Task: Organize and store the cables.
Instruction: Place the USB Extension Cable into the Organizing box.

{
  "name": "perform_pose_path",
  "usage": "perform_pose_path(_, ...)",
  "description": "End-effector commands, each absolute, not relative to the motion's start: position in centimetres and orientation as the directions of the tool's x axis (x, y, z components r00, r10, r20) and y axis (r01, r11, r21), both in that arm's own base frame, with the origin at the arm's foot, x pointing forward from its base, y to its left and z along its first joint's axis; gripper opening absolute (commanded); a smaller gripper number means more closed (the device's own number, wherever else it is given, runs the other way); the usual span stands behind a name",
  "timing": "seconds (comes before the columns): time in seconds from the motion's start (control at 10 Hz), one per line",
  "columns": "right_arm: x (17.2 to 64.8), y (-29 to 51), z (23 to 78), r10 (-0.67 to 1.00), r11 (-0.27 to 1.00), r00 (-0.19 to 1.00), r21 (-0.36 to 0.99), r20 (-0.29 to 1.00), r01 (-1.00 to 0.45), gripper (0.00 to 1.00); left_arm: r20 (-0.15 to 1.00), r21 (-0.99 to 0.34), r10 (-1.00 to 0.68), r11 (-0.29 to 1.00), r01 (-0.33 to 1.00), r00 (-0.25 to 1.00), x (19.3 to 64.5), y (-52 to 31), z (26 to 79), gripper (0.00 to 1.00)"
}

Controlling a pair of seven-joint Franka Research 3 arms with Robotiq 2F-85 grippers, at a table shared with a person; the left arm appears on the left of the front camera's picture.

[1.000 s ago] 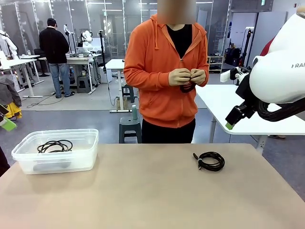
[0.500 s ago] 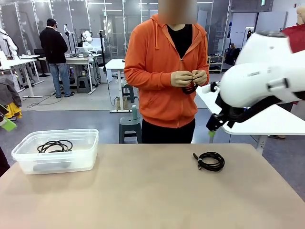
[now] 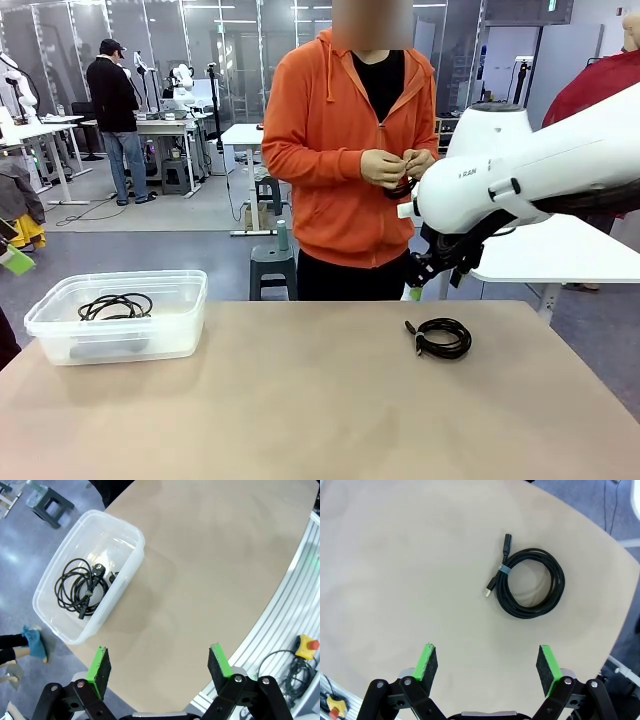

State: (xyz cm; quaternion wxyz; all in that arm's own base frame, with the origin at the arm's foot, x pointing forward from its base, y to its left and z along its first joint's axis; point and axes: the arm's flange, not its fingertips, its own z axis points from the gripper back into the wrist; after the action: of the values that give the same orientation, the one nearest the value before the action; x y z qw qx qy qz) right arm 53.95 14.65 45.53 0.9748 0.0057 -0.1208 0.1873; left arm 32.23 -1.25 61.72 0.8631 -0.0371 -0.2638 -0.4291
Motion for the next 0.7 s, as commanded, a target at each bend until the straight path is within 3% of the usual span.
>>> perform_pose_path(0.0, 55.3, 15.8, 44.6, 0.319, 0.946, 0.919, -0.027, 0.233, -0.322, 1.0, 0.479, 0.173, -0.721, 0.637, 0.751, 0.501, 32.4, -1.3, 61.8, 0.98)
perform_pose_path(0.4, 56.6, 15.1, 40.3, 0.21, 0.978, 0.94, -0.058, 0.27, -0.202, 1.0, 0.479, 0.173, -0.721, 0.637, 0.751, 0.501, 32.4, -1.3, 61.8, 0.98)
perform_pose_path(0.6, 58.6, 14.6, 38.0, 0.091, 0.996, 0.954, -0.001, 0.286, -0.094, 1.0, 0.479, 0.173, -0.721, 0.637, 0.751, 0.501, 32.4, -1.3, 61.8, 0.98)
